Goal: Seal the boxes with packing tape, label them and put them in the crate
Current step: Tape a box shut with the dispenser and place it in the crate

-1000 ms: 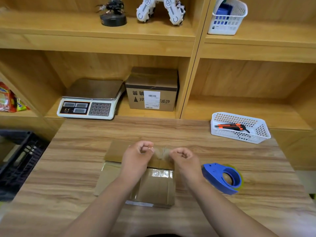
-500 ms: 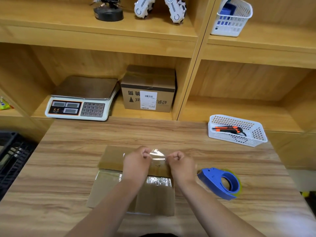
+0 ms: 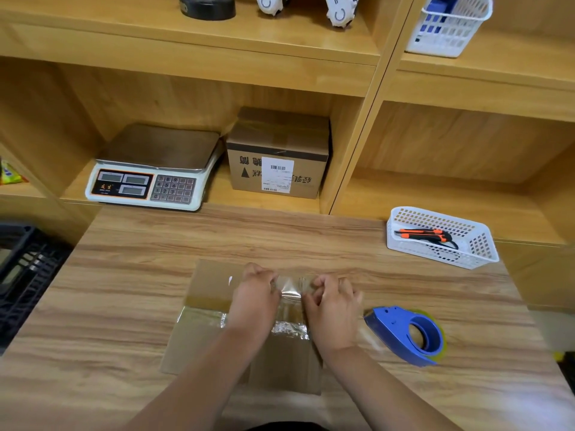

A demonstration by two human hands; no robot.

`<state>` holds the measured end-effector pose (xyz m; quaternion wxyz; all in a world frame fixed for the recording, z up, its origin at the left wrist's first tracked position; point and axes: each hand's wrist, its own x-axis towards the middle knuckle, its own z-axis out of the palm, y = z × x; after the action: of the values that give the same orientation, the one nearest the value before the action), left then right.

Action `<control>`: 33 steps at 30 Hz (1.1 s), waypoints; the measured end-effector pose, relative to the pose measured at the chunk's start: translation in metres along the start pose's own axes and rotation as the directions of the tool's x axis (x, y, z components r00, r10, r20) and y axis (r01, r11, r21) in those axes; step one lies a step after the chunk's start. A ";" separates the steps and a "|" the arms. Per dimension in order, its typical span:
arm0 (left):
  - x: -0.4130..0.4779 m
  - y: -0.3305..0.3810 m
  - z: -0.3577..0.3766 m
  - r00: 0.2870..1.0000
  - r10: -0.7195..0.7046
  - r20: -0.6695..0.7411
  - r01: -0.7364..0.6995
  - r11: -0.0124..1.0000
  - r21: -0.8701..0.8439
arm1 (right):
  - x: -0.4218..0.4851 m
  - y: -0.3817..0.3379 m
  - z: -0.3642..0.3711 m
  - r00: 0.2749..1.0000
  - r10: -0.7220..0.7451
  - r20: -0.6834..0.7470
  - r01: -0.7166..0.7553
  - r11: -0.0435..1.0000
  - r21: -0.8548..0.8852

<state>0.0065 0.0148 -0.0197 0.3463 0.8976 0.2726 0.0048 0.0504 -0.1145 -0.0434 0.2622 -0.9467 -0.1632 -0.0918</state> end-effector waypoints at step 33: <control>0.030 -0.024 -0.005 0.974 0.218 0.060 -0.225 0.921 0.318 | 0.028 0.010 0.001 0.890 0.230 0.394 -0.327 0.924 0.199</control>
<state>0.0200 0.0474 -0.0359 0.1950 0.9672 0.1624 -0.0112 0.0800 -0.1152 -0.0416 0.3595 -0.9181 -0.0808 0.1459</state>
